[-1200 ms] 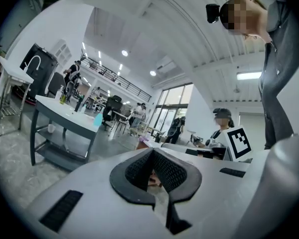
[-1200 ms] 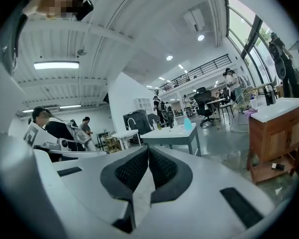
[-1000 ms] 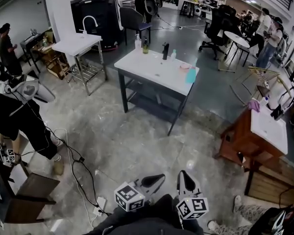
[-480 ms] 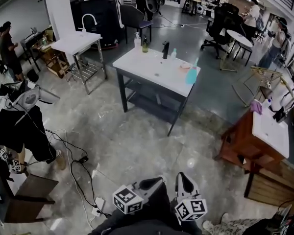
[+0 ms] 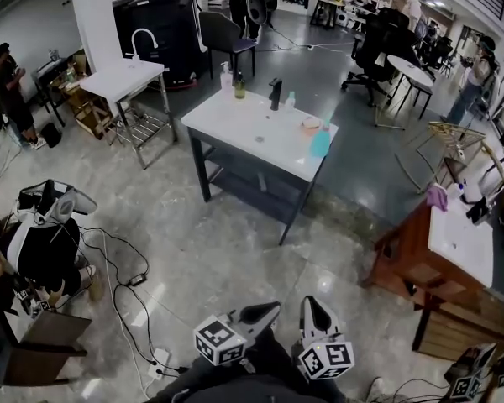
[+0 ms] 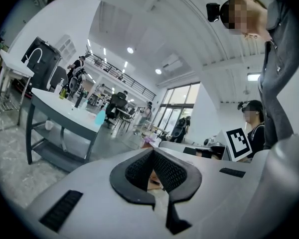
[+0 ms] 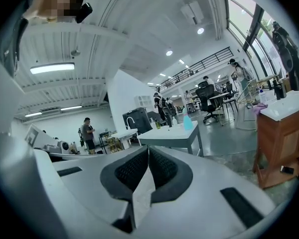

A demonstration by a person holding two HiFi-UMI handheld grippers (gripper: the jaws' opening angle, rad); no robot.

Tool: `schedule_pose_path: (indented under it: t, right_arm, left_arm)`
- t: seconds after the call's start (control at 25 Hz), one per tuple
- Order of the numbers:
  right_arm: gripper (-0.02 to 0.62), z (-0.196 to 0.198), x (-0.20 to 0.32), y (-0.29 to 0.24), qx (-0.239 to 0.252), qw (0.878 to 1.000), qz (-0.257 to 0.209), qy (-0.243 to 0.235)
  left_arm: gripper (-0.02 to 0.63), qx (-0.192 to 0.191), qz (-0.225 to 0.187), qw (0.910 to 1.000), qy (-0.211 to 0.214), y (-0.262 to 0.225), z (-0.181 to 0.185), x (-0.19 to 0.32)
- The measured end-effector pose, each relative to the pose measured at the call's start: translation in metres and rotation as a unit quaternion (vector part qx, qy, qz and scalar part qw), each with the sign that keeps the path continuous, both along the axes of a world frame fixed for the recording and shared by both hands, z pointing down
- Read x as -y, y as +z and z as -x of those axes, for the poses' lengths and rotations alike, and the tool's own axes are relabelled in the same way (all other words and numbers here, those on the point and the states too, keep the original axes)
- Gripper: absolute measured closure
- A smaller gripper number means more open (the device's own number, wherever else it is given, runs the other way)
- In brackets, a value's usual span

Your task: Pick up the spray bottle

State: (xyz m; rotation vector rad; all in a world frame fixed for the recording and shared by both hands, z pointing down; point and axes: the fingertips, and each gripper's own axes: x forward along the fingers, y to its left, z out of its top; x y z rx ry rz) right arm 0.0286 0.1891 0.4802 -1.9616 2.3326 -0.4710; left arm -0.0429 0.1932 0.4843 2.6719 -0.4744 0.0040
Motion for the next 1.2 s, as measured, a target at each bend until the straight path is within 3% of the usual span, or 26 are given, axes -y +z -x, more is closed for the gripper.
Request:
schedule_pose_path:
  t: [0.64, 1.2]
  right_arm:
    - [0.583, -0.092, 0.106, -0.003, 0.016, 1.0, -0.016, -0.01]
    - [0.583, -0.118, 0.165, 0.005, 0.026, 0.999, -0.016, -0.028]
  left_arm:
    - [0.6, 0.013, -0.012, 0.9998, 0.008, -0.001, -0.091, 0.101]
    - [0.6, 0.014, -0.015, 0.9996, -0.02, 0.005, -0.113, 0.159]
